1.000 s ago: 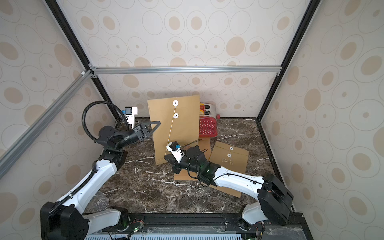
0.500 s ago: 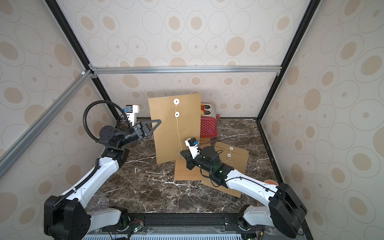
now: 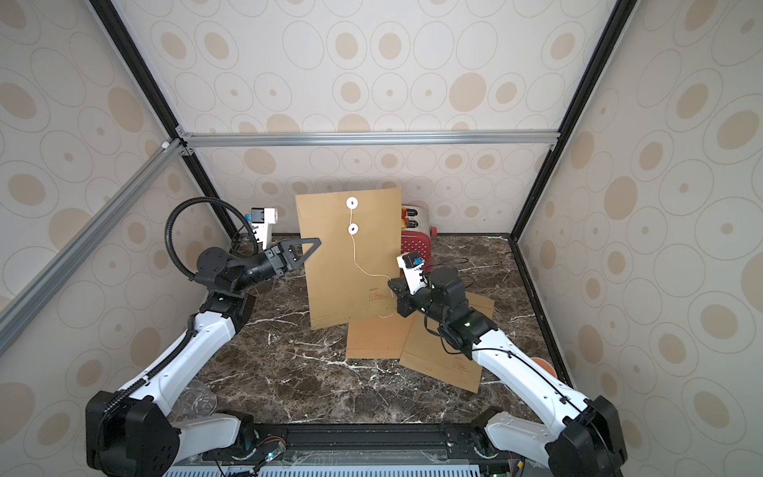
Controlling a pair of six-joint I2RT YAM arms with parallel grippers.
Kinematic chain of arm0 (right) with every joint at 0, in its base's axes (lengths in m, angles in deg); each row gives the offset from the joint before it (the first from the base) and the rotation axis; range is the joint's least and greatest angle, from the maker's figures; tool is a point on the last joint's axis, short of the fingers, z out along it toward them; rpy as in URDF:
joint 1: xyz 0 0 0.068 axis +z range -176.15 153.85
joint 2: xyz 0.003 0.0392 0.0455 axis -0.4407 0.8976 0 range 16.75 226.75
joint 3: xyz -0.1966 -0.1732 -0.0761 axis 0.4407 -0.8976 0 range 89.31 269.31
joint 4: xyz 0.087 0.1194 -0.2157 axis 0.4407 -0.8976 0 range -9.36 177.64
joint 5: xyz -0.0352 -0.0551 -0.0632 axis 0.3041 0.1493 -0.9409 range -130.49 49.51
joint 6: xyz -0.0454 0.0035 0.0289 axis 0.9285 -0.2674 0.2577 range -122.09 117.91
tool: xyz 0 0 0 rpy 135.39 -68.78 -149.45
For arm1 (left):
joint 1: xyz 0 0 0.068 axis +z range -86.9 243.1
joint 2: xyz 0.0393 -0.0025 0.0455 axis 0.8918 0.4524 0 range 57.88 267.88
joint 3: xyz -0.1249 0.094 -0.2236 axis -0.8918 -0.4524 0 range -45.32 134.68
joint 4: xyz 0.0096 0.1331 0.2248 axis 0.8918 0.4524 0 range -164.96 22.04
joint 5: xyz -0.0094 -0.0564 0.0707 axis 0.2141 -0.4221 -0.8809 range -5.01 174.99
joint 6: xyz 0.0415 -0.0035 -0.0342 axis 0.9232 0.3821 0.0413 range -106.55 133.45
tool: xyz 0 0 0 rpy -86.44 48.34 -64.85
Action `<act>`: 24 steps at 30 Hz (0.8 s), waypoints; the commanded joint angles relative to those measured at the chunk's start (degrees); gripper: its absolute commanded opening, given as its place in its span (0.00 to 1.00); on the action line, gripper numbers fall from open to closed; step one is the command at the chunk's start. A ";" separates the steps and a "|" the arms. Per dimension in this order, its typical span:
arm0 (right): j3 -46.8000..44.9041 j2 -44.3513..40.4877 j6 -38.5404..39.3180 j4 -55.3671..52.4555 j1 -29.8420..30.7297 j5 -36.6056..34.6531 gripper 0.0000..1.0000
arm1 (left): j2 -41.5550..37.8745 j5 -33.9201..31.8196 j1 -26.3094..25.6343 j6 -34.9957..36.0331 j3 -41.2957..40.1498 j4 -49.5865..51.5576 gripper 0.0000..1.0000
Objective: Close the mouth of the file bag
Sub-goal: Close the file bag.
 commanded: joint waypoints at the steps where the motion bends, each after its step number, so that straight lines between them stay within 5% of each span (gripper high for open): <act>1: 4.13 -0.77 2.44 -7.38 -3.63 3.22 0.00 | -1.52 1.09 0.07 1.58 2.72 -0.31 0.00; 24: 24.37 8.00 7.53 -22.21 -17.21 10.78 0.00 | -2.55 1.27 0.06 3.73 3.03 2.39 0.00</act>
